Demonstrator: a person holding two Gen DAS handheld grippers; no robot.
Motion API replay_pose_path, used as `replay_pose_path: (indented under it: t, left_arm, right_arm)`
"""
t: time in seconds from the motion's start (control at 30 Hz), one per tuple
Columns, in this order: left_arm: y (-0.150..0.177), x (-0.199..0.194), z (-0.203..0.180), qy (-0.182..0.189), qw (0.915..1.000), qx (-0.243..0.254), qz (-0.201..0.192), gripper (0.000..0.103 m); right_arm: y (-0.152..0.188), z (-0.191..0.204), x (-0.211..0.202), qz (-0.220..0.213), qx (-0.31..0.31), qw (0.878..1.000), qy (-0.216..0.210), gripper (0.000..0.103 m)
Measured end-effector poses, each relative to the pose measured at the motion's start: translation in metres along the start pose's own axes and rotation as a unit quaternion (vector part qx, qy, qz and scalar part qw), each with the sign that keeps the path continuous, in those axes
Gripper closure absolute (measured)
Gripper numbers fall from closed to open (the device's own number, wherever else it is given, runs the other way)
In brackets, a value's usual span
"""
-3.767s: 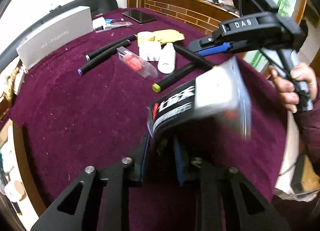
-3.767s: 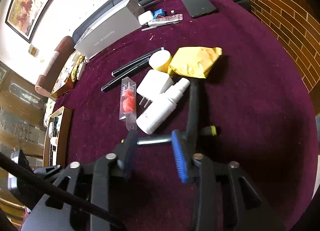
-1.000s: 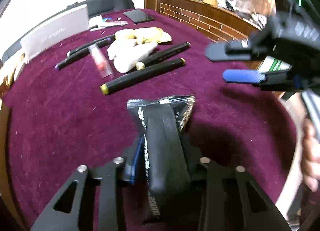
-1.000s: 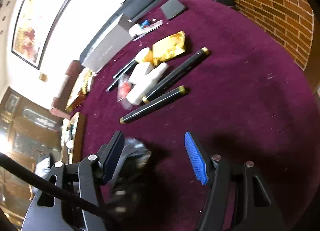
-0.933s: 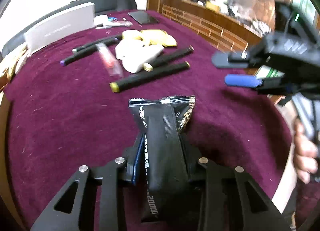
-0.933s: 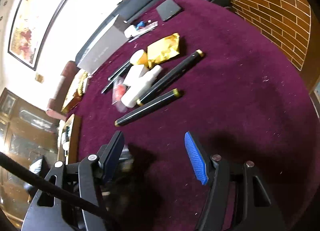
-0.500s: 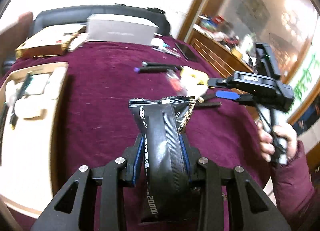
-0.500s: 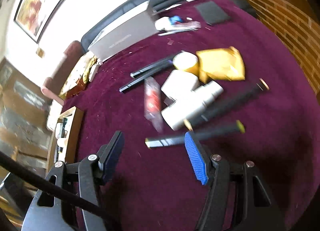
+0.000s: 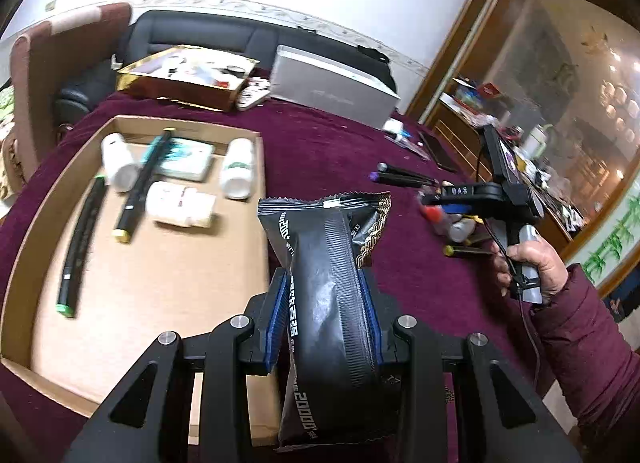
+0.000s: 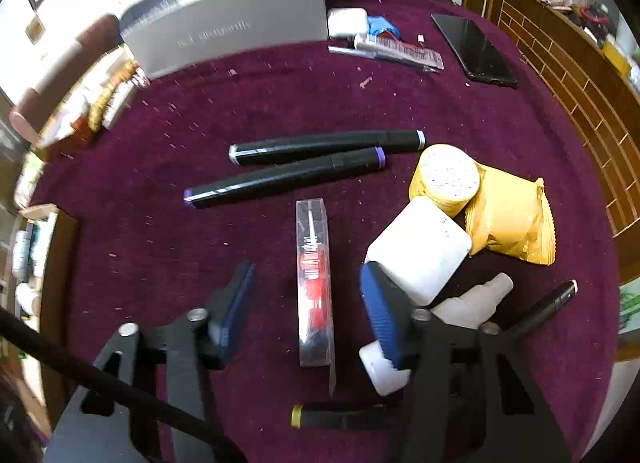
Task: Organize objects
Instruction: 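Carry the black bag toward the tray while the right gripper grasps the clear red tube, then lower the black bag and clear red tube into the tray, open both grippers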
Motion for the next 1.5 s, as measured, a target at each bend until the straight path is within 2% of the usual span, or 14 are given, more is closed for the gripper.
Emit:
replay_pose_path:
  t: [0.07,0.17,0.33,0.5,0.57,0.8,0.97,1.13,1.33,1.5]
  left_arm:
    - [0.002,-0.001,0.010,-0.002,0.9999,-0.013,0.000,0.074]
    - [0.003,-0.004,0.024,-0.008,0.9996,-0.025,-0.002,0.074]
    - [0.006,-0.008,0.041,-0.021,0.9989,-0.042,-0.007,0.074]
    - [0.010,-0.017,0.051,-0.025,0.9979,-0.057,-0.016,0.074]
    - [0.012,-0.022,0.052,-0.028,0.9976,-0.059,-0.020,0.074]
    - [0.016,-0.034,0.058,-0.048,0.9965,-0.061,-0.031,0.074]
    - [0.009,-0.037,0.068,-0.074,0.9945,-0.067,-0.031,0.074]
    - [-0.002,-0.019,0.083,-0.098,0.9928,-0.068,-0.002,0.074]
    - [0.000,0.005,0.100,-0.097,0.9914,-0.079,0.037,0.074]
    - [0.000,0.018,0.112,-0.085,0.9910,-0.087,0.056,0.074]
  right_arm:
    - [-0.002,0.003,0.008,0.011,-0.002,1.000,0.029,0.079]
    - [-0.002,0.003,0.011,0.009,0.004,0.999,0.047,0.092]
    - [0.008,0.003,-0.002,0.000,0.020,1.000,0.008,0.092]
    - [0.021,0.010,-0.020,-0.008,0.025,0.998,-0.059,0.092]
    - [0.028,0.013,-0.029,-0.008,0.026,0.994,-0.101,0.092]
    - [0.049,0.042,-0.047,0.004,0.012,0.979,-0.203,0.092]
    - [0.065,0.096,-0.062,0.021,-0.031,0.963,-0.266,0.092]
    - [0.077,0.167,-0.062,0.047,-0.084,0.948,-0.305,0.091]
    - [0.087,0.241,-0.042,0.085,-0.123,0.934,-0.323,0.091]
    - [0.095,0.274,-0.026,0.097,-0.148,0.941,-0.288,0.091]
Point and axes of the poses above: each gripper's, at about its wrist camera, not at the fingertips, and x roughly the way its jaws point, z to its left, y to its underside, the point moved 2 cm from there along x, roughly the way its jaws point, and after that the axes turned 10 degrees about z, right-handed, at the moved point
